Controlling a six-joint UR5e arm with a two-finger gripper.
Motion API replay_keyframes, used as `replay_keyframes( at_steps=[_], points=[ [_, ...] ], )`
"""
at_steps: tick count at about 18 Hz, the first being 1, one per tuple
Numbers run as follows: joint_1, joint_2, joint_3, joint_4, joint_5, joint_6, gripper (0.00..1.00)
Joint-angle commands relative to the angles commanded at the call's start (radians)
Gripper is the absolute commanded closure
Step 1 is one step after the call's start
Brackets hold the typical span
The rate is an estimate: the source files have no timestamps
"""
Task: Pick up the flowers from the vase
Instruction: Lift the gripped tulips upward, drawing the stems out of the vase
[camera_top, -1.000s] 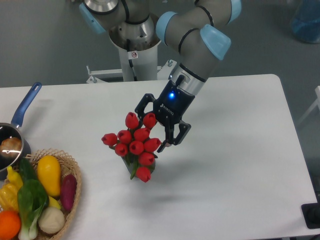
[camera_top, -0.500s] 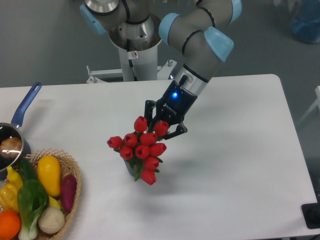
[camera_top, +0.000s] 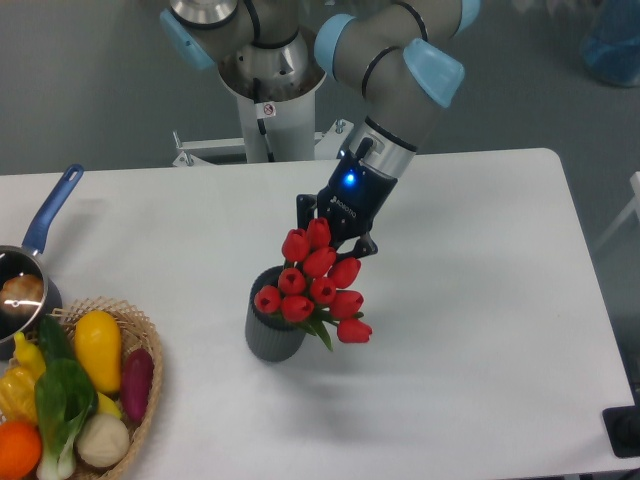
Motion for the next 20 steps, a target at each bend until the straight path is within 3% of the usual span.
replay_keyframes(
  at_steps=[4, 20],
  points=[
    [-0.009, 0.028, 0.0, -0.032, -0.035, -0.003, 1.0],
    [0.02, 0.081, 0.029, -0.037, -0.086, -0.022, 1.0]
  ],
)
